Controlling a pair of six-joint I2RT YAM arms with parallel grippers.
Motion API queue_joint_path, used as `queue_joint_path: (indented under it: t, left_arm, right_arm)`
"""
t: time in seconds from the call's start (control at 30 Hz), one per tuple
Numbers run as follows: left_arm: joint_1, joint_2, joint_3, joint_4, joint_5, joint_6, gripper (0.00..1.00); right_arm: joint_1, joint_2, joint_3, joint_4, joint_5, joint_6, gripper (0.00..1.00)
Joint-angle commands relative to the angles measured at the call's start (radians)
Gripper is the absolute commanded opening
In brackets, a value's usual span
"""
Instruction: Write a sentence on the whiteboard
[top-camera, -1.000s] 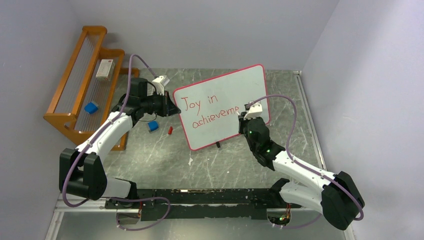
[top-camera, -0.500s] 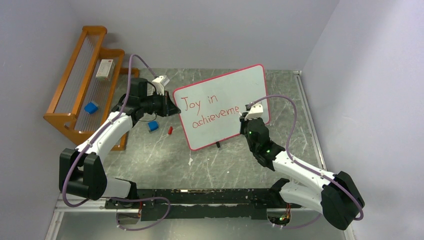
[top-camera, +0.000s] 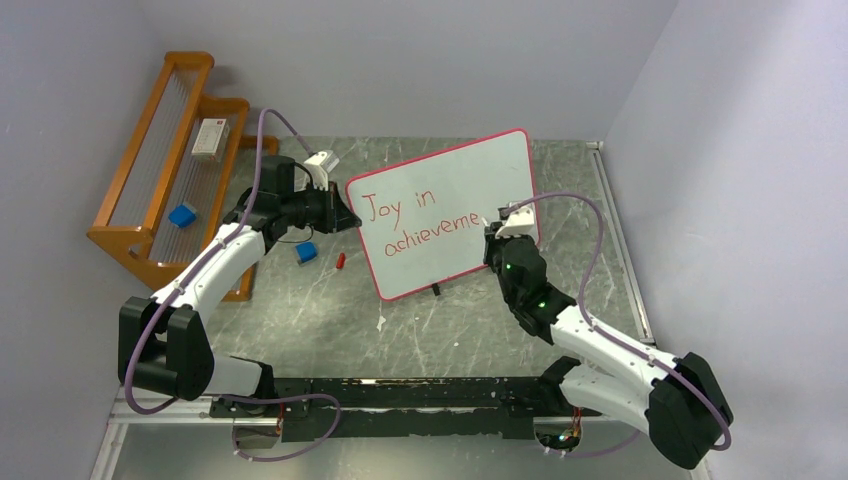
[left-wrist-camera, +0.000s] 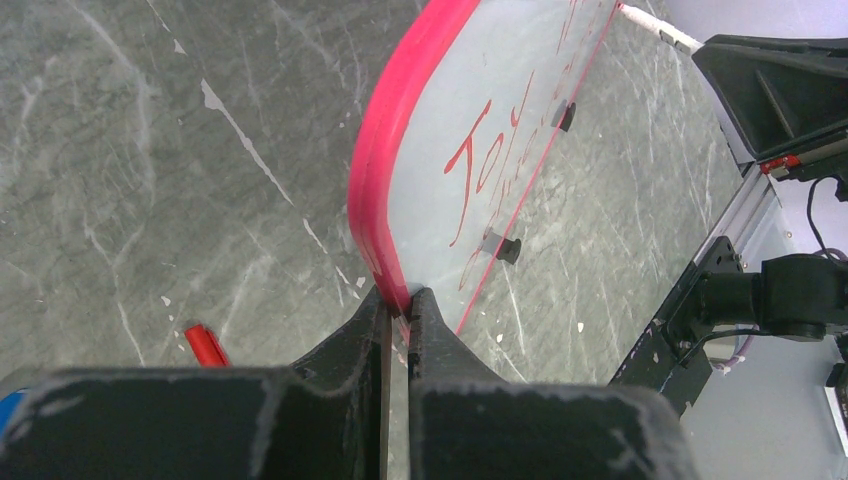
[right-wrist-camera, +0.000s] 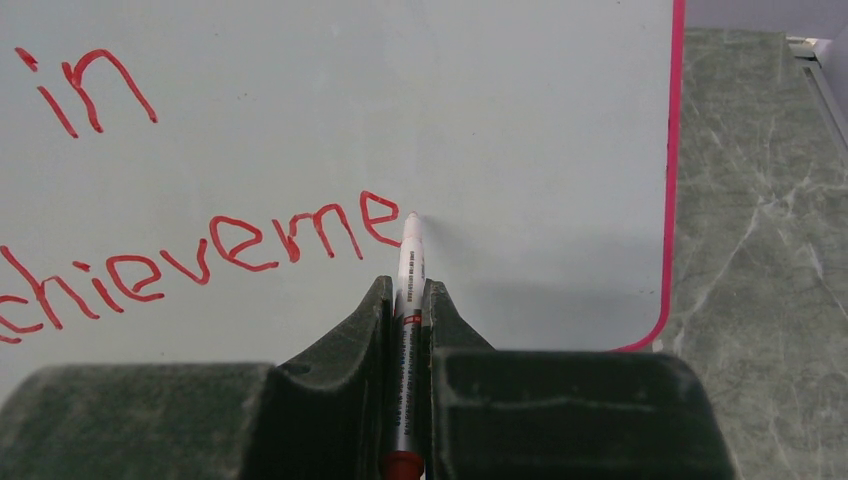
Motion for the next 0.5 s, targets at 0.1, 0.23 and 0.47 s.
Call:
queue_joint_path:
  t: [0.1, 0.23, 0.47]
  left_arm:
    - [0.023, 0.003, 0.001, -0.001, -0.095, 0.051, 0.05]
    - [0.023, 0.006, 0.004, -0.002, -0.093, 0.051, 0.05]
    - [0.023, 0.006, 0.004, -0.002, -0.092, 0.051, 0.05]
  right_arm:
    - [-0.027, 0.036, 0.021, 0.065, -0.031, -0.011, 0.0]
    - [-0.03, 0.048, 0.031, 0.073, -0.04, -0.013, 0.0]
    - [-0.038, 0.055, 0.041, 0.083, -0.046, -0.017, 0.0]
